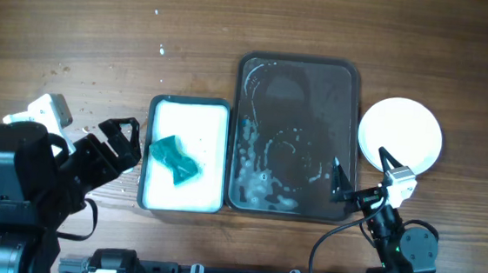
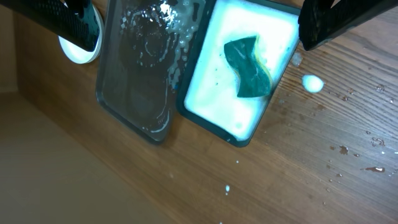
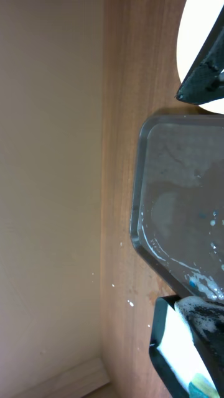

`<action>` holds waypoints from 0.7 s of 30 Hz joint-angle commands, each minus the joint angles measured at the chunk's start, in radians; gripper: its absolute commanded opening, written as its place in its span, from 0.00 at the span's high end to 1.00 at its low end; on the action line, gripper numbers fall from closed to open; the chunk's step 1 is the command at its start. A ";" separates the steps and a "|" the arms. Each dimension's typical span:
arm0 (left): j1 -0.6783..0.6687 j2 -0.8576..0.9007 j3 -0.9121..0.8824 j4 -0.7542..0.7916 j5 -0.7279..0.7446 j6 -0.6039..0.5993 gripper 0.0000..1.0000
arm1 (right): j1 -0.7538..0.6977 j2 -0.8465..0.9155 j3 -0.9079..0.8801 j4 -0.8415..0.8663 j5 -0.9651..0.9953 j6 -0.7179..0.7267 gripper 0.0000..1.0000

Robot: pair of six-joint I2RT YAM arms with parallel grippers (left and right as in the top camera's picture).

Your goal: Clean dirty plates on tray and stack at the side

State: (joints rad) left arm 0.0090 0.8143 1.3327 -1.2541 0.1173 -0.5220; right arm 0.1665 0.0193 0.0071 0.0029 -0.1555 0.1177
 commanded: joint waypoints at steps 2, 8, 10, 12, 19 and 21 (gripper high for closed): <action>0.009 -0.001 0.006 0.003 -0.013 -0.010 0.00 | -0.005 -0.016 -0.002 0.009 0.010 -0.011 0.00; -0.002 -0.020 -0.006 0.005 -0.096 0.004 0.00 | -0.005 -0.016 -0.002 0.009 0.010 -0.011 0.00; -0.002 -0.069 -0.063 0.080 -0.087 -0.002 0.00 | -0.005 -0.016 -0.002 0.009 0.011 -0.011 0.00; -0.002 -0.154 -0.188 0.237 -0.024 0.000 0.00 | -0.005 -0.016 -0.002 0.009 0.010 -0.012 0.00; -0.022 -0.594 -0.823 0.846 0.152 0.048 0.00 | -0.005 -0.016 -0.002 0.009 0.010 -0.011 0.00; -0.030 -0.695 -0.924 0.888 0.152 0.048 0.00 | -0.005 -0.016 -0.002 0.009 0.010 -0.011 0.00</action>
State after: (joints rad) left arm -0.0048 0.2588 0.5526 -0.4141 0.2272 -0.4946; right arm 0.1665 0.0154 0.0067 0.0082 -0.1551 0.1173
